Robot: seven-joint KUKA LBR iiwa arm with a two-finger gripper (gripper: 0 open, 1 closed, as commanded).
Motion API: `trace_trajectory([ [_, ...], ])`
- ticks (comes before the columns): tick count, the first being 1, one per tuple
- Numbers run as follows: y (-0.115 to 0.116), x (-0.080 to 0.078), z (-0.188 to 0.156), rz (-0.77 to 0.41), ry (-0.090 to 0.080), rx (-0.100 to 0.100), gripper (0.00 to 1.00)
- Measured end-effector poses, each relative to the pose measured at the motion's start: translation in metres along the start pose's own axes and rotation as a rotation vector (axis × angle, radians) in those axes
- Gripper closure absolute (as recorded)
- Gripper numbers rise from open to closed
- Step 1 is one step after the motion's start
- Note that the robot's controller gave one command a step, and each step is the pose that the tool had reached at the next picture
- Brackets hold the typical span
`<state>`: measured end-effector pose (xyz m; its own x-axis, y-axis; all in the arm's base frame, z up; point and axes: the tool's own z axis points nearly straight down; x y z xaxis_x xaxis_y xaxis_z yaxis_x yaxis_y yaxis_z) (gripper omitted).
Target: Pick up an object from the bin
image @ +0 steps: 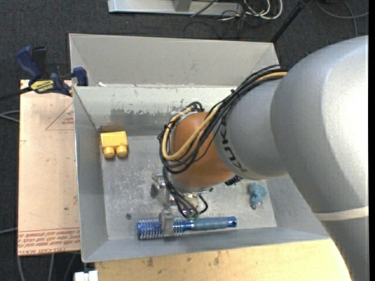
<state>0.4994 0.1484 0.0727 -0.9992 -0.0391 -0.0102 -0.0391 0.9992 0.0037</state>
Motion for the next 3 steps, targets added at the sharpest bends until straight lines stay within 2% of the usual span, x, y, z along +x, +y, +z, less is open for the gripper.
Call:
trace_trajectory([
  [1, 0.005, -0.031, 0.0, -0.185, -0.003, 0.0, 0.0],
  [2, 0.004, -0.039, 0.002, -0.175, 0.002, 0.001, 0.0],
  [3, -0.007, 0.012, -0.039, 0.11, 0.009, 0.003, 0.0],
])
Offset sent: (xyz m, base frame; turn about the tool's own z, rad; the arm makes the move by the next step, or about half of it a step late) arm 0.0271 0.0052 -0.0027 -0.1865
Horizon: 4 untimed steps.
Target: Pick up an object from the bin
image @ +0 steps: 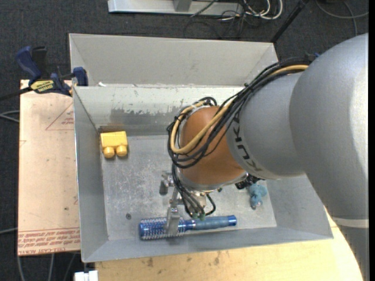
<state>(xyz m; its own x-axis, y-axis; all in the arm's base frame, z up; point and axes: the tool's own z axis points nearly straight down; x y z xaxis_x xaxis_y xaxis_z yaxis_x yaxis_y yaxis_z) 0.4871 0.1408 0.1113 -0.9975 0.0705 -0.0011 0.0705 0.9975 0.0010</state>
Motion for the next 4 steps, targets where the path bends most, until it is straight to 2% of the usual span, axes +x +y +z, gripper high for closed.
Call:
trace_trajectory([
  [1, 0.004, 0.004, 0.038, -0.008, 0.001, -0.001, 0.0],
  [2, 0.004, 0.002, 0.036, -0.007, -0.007, -0.004, 1.0],
  [3, -0.088, -0.01, -0.001, 0.115, -0.004, 0.003, 1.0],
  [4, -0.083, -0.009, 0.0, 0.108, -0.002, 0.0, 0.0],
])
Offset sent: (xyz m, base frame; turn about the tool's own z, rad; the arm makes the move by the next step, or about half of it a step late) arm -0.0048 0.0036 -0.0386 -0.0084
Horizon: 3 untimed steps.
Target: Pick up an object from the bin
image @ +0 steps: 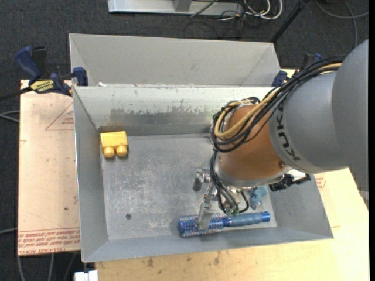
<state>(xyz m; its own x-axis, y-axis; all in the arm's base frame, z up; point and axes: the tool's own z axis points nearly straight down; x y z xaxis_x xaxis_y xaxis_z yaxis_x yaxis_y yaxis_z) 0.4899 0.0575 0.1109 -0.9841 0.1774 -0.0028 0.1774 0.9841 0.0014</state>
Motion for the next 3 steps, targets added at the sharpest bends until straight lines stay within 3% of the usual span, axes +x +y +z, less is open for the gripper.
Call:
trace_trajectory([
  [1, 0.02, 0.015, 0.039, 0.124, 0.004, 0.0, 0.0],
  [2, 0.004, 0.007, 0.039, 0.262, -0.001, -0.003, 0.0],
  [3, -0.001, 0.009, 0.039, 0.36, 0.0, -0.003, 0.0],
])
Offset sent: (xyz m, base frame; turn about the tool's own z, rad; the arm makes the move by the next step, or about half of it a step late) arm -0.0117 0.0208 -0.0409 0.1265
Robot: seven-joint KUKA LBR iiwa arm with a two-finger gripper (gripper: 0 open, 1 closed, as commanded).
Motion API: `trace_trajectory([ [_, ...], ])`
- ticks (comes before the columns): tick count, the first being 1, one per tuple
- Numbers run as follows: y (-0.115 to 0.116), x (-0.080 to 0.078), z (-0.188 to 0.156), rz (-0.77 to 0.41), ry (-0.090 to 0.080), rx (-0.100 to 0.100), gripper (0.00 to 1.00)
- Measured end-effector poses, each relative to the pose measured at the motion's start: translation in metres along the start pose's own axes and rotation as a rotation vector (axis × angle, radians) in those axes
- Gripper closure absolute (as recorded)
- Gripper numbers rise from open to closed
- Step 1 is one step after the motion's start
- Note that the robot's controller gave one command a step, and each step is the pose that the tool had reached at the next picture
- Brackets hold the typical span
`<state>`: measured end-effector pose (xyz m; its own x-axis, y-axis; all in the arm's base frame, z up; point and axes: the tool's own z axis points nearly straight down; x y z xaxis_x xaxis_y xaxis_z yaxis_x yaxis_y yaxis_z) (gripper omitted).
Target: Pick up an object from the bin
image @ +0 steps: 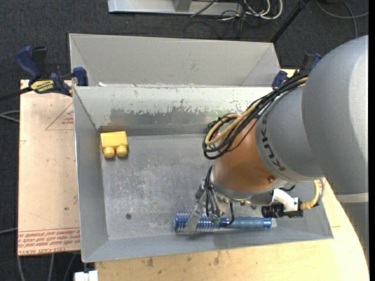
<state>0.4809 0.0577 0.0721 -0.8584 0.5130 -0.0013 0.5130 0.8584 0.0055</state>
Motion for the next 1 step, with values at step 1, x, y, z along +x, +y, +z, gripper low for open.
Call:
trace_trajectory([
  [1, 0.0013, -0.0014, -0.0027, 0.001, -0.004, -0.004, 1.0],
])
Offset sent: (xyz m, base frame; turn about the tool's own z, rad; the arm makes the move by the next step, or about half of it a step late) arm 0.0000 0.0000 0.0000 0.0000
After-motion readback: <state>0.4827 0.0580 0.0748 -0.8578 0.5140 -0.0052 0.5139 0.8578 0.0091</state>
